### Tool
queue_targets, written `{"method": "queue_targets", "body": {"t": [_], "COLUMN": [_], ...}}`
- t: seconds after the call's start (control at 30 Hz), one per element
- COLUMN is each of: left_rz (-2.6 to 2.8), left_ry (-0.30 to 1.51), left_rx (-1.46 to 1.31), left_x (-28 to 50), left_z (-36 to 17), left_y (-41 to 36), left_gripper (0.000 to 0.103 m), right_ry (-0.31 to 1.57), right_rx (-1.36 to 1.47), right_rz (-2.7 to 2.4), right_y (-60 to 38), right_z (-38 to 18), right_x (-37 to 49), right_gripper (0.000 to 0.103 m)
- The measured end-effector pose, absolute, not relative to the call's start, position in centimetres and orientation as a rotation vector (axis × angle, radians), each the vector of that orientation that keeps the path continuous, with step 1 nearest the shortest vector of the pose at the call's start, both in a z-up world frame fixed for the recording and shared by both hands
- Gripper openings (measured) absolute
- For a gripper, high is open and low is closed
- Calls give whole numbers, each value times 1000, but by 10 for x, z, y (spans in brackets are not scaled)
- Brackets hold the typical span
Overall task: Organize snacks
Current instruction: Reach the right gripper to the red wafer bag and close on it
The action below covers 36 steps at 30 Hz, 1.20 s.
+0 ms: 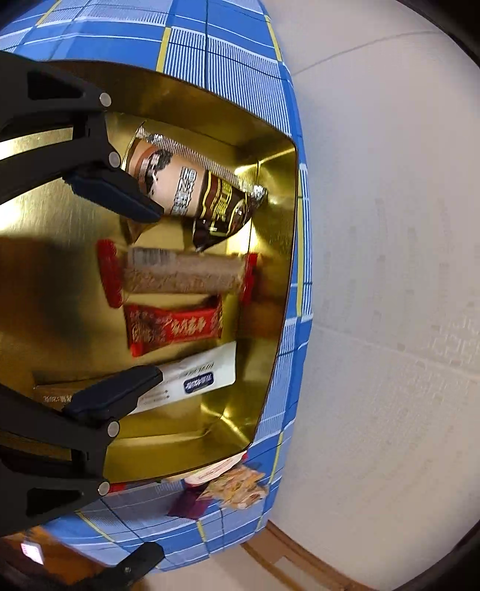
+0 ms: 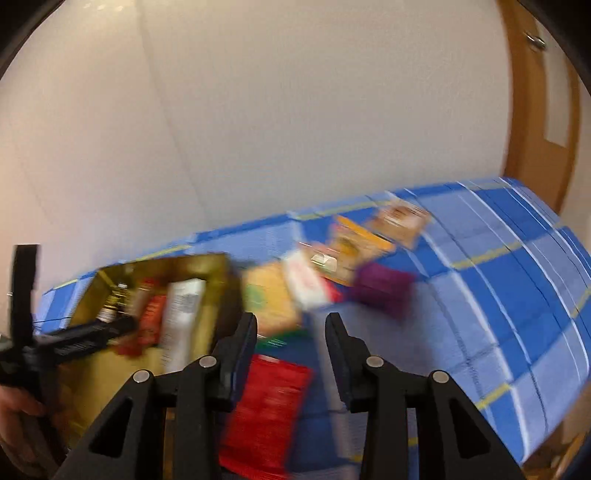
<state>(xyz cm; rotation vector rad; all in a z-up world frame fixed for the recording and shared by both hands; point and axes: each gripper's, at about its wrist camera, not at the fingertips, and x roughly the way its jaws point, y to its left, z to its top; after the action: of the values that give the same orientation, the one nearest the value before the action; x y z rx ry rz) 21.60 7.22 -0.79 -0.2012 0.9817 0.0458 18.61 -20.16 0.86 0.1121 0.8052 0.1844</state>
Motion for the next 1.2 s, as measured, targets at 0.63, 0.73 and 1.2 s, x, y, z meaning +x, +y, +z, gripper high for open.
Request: {"method": "queue_targets", "body": {"t": [0.63,0.73,1.2], "left_rz": [-39,-46,-53], "left_ry": [874,876,865], "left_rx": [-223,-212,-221], "left_x": [177,175,173], "left_z": [-1,-4,-3], "left_y": [48,44,45], "left_gripper": [80,80,80], "right_ry": [1003,1015,1013], "right_rx": [152,110,78], "right_rz": [378,378,337], "right_y": [-181,-175,-187], "right_z": [-49,-51,-50], "right_x": [174,171,171], "right_gripper": [39,40,34]}}
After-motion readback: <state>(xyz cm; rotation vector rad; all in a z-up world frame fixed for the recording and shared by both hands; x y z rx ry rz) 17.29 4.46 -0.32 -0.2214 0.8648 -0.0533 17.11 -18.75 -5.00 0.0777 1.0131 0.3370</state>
